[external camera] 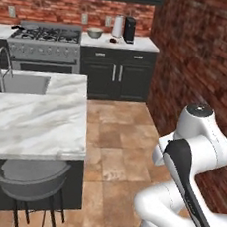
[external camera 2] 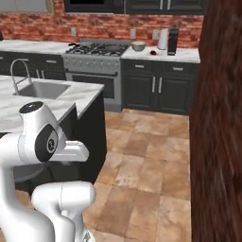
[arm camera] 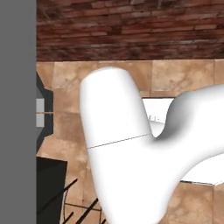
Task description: Place one of the steaks on the plate and the other in the bowl. Then place the bowl in the fridge.
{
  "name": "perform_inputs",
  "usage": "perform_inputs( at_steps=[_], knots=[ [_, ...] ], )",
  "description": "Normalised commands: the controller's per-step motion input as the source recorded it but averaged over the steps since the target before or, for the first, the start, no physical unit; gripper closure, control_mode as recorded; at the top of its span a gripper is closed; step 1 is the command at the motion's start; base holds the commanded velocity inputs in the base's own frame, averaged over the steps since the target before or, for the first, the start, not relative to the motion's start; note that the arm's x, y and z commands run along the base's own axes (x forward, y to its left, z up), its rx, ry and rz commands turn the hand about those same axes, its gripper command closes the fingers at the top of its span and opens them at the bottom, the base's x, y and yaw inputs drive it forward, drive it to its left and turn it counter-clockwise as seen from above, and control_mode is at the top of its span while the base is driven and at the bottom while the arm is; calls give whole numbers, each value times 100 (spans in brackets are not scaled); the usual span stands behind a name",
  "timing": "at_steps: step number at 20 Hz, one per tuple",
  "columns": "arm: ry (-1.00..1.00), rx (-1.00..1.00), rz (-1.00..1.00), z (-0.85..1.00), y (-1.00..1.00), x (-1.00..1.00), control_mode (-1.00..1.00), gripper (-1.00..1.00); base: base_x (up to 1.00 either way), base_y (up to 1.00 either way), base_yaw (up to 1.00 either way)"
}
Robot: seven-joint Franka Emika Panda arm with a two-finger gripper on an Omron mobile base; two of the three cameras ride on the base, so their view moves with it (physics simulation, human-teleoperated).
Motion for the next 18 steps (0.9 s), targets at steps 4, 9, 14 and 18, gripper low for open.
perform_inputs(
  at_steps=[4,9,14,18],
  knots=[
    [0,0,0,0,0,0,100,100,56,-54,0],
    [0,0,0,0,0,0,100,100,61,-43,0],
    [0,0,0,0,0,0,100,100,73,-14,0],
    [0,0,0,0,0,0,100,100,75,-1,0]
  ],
)
